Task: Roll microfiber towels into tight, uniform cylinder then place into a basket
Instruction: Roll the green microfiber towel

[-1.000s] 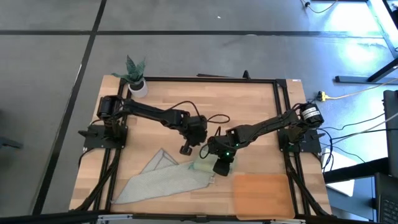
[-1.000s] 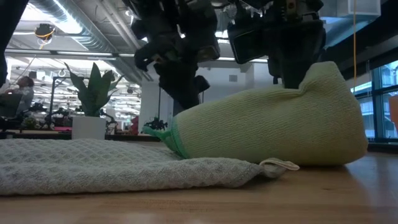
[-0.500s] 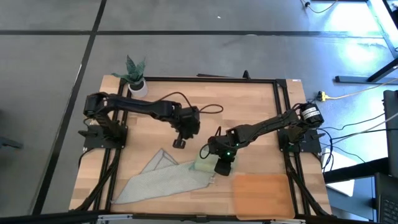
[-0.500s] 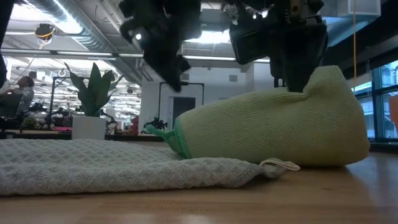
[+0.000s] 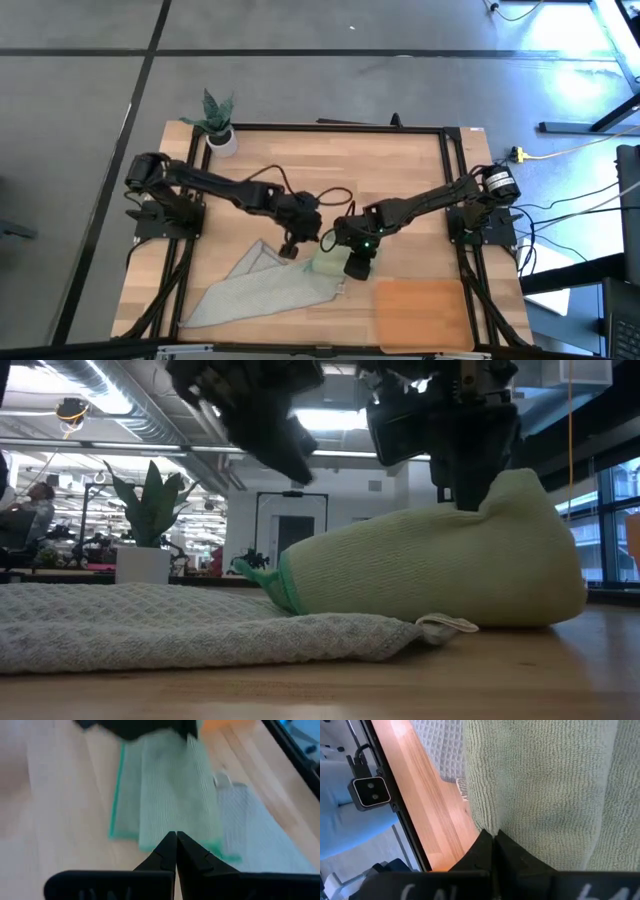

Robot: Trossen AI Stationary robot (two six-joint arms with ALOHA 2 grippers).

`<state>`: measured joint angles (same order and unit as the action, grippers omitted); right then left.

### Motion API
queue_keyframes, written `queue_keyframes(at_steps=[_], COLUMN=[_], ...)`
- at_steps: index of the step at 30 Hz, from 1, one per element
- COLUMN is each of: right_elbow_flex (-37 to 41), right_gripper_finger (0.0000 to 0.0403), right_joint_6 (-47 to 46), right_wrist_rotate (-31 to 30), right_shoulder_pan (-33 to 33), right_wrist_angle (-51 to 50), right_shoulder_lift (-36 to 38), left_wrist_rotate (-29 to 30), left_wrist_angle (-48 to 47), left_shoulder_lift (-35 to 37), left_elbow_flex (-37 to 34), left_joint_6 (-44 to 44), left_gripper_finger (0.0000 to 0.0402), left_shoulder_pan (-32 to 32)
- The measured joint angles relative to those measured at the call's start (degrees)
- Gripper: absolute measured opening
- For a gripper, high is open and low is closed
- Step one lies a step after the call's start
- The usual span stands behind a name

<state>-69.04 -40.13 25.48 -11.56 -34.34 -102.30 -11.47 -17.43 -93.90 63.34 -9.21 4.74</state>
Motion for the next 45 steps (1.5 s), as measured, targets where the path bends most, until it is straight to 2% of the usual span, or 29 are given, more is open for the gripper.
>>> queue_keyframes(at_steps=[3,12,22,29,38,45], right_elbow_flex=[0.0,0.0,0.09,0.09,0.04,-0.04], right_gripper_finger=[0.0006,0.0006,0.0006,0.0006,0.0006,0.0006], right_joint_6=[-0.01,0.21,-0.03,-4.62,-11.84,-12.26], right_wrist_rotate=[0.18,1.58,1.41,0.97,-5.1,-6.37], right_shoulder_pan=[0.27,0.58,0.58,1.79,4.55,5.71], right_wrist_angle=[-0.06,0.01,0.17,-0.35,-4.01,-8.81], right_shoulder_lift=[0.0,0.0,0.0,0.0,0.0,0.08], left_wrist_rotate=[-0.16,-7.63,-7.19,-7.35,-7.77,-7.5], left_wrist_angle=[5.09,10.95,13.24,13.86,13.56,13.85], left_shoulder_lift=[-2.23,-11.51,-18.94,-19.67,-19.55,-19.59], left_elbow_flex=[-0.01,0.05,0.11,0.18,0.1,0.08], left_joint_6=[-0.84,-1.86,-3.41,-3.39,-5.02,-6.4], left_gripper_finger=[0.0,0.0,0.0,0.0,0.0,0.0], left_shoulder_pan=[1.37,0.74,0.39,0.38,0.32,-0.31])
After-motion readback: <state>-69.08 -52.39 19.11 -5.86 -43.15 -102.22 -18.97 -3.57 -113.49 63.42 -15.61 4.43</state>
